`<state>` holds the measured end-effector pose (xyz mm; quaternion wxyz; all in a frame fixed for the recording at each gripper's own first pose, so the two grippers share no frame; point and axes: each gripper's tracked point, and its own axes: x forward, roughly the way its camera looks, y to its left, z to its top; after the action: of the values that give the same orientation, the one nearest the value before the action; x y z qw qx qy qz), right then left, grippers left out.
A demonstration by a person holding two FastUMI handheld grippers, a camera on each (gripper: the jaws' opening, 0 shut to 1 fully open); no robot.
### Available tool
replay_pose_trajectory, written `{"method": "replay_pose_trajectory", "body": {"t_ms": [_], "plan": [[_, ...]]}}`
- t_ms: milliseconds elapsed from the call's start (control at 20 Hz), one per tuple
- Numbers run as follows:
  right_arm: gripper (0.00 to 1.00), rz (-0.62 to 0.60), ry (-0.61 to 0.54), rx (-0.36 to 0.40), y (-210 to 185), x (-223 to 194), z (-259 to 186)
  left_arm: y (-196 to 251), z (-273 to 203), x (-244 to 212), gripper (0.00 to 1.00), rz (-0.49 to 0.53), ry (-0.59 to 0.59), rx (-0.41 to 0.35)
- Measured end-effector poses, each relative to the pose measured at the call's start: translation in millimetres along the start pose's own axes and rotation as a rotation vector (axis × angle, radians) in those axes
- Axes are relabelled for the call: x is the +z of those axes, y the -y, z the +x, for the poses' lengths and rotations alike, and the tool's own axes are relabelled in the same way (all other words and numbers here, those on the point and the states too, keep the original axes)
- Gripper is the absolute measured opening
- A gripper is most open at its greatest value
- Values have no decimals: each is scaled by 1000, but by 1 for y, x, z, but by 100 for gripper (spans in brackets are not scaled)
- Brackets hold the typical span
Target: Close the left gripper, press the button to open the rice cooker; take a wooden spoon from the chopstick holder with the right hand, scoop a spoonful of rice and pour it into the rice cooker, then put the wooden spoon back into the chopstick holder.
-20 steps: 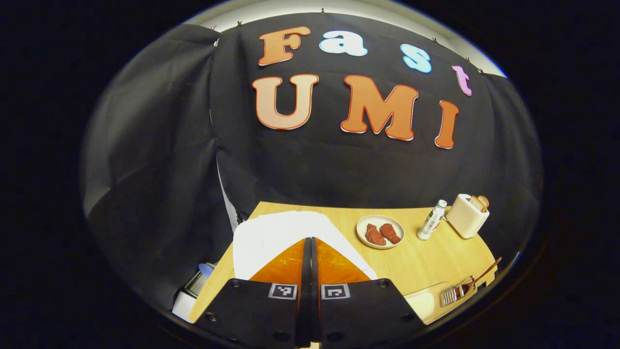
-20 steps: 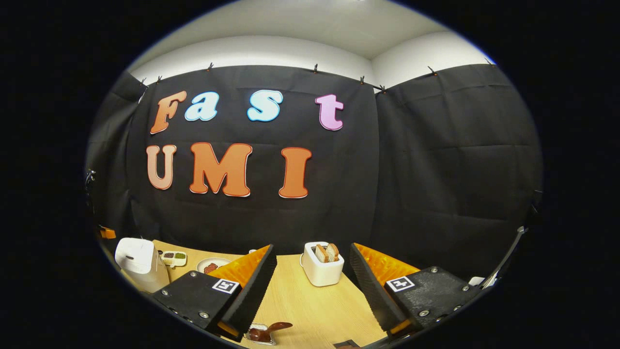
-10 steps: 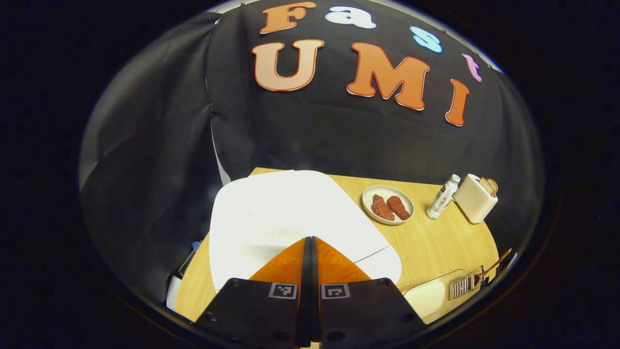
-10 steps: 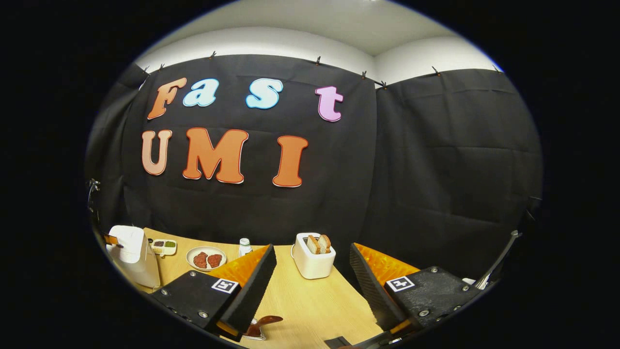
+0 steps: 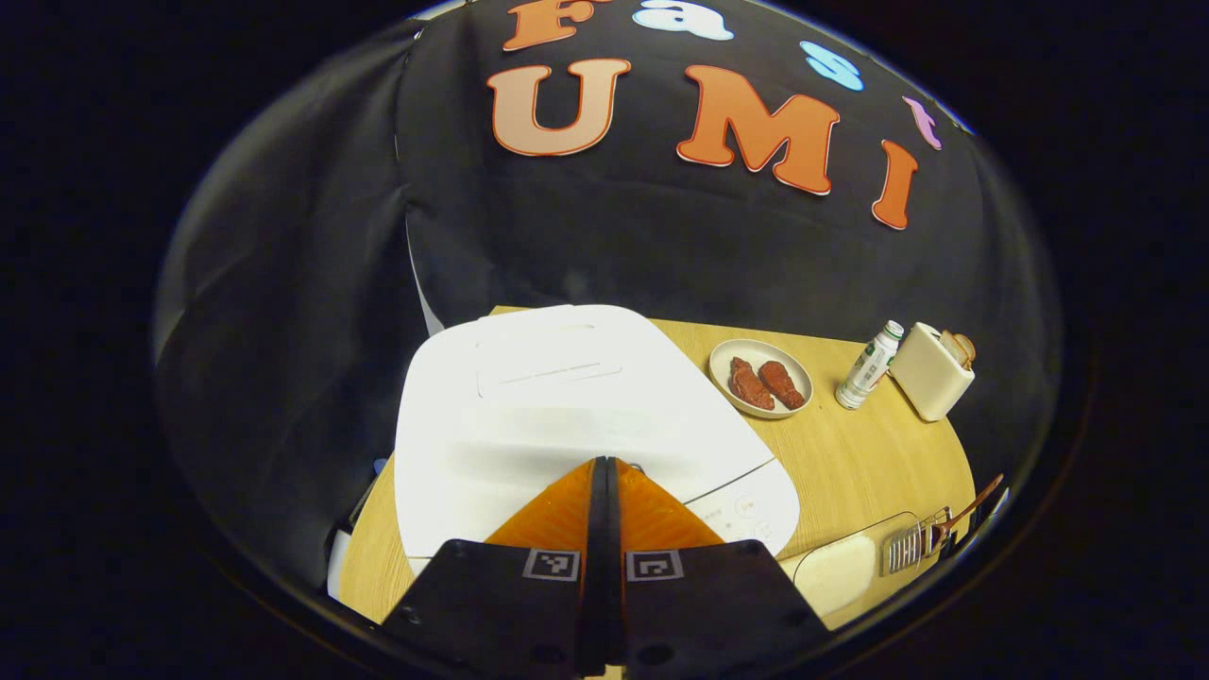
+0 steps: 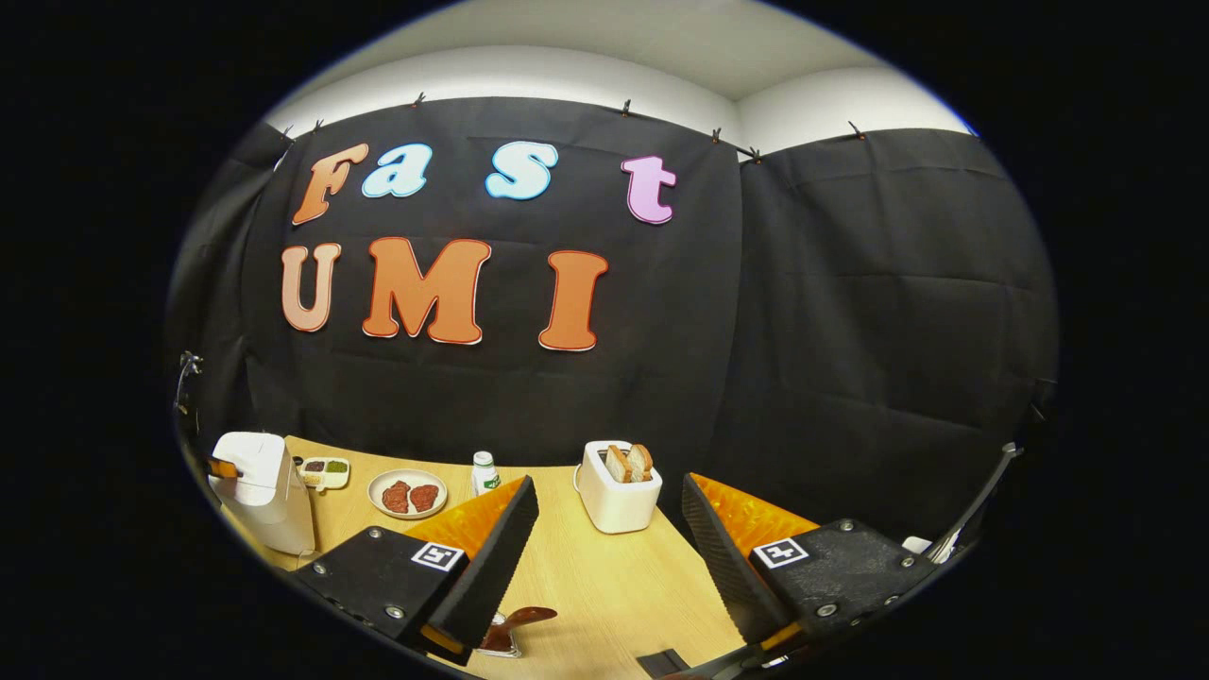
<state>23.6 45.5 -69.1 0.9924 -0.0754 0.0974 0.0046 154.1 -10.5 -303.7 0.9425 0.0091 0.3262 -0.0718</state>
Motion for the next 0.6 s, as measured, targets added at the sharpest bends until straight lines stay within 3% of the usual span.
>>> {"method": "replay_pose_trajectory", "body": {"t_ms": [250,400,450,600], "plan": [[96,27,25,4,3,5,-5,-2,-38,59,5,-27,138,26],[95,32,43,7,5,10,-8,-1,-82,114,4,-67,286,18],[99,36,48,9,5,11,-8,-1,-96,123,4,-65,319,18],[95,60,63,22,4,12,-10,-3,-135,139,4,-43,393,31]]}}
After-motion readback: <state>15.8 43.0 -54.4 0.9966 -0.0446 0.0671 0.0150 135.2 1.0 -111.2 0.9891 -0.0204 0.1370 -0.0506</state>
